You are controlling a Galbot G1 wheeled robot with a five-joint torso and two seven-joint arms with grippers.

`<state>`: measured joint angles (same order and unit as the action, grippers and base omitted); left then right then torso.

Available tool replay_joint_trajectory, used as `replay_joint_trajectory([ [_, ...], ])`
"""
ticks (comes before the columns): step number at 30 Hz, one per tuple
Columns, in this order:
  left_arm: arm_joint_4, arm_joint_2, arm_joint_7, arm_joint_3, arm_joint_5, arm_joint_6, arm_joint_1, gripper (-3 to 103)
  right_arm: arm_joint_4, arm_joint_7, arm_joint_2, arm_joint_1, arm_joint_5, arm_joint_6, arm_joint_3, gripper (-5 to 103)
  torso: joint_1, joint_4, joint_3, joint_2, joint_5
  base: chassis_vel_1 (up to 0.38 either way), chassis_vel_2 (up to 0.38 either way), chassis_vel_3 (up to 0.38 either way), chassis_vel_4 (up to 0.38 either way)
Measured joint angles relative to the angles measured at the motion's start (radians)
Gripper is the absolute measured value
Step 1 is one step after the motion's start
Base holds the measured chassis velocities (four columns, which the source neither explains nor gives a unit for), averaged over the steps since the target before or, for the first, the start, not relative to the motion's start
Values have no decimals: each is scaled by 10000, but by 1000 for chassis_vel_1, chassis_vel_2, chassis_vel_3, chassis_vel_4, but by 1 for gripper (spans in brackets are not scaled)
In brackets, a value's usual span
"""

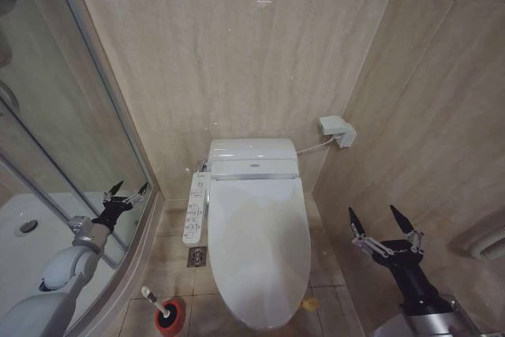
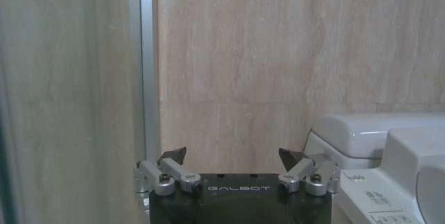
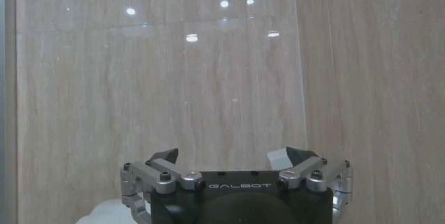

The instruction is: Open the toilet lid, clean the toilet bowl with a toilet brush, close the toilet lid, and flush.

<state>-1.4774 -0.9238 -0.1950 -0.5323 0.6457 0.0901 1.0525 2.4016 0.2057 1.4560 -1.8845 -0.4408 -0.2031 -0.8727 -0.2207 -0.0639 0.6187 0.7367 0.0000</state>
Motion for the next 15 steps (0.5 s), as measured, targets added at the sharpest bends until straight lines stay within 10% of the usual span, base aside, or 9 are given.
replay_joint_trajectory([
  [2,231,56,-260,167,-9,111,-173,93,0,0,0,0,0,0,0,100,1,1,0,0,-1,0,0,0,0],
  [3,329,95,-406,258,-9,177,-282,74,0,0,0,0,0,0,0,100,1,3,0,0,-2,0,0,0,0],
  [8,985,291,-1329,852,40,623,-1017,74,0,0,0,0,0,0,0,100,1,-1,0,0,-1,0,0,0,0],
  [9,1141,325,-1484,987,40,706,-1178,46,0,0,-1,0,0,0,0,100,1,1,0,0,0,0,0,0,0],
  [15,2161,352,-1719,1794,33,892,-2380,46,0,0,0,0,0,0,0,100,1,1,0,0,0,0,0,0,0],
])
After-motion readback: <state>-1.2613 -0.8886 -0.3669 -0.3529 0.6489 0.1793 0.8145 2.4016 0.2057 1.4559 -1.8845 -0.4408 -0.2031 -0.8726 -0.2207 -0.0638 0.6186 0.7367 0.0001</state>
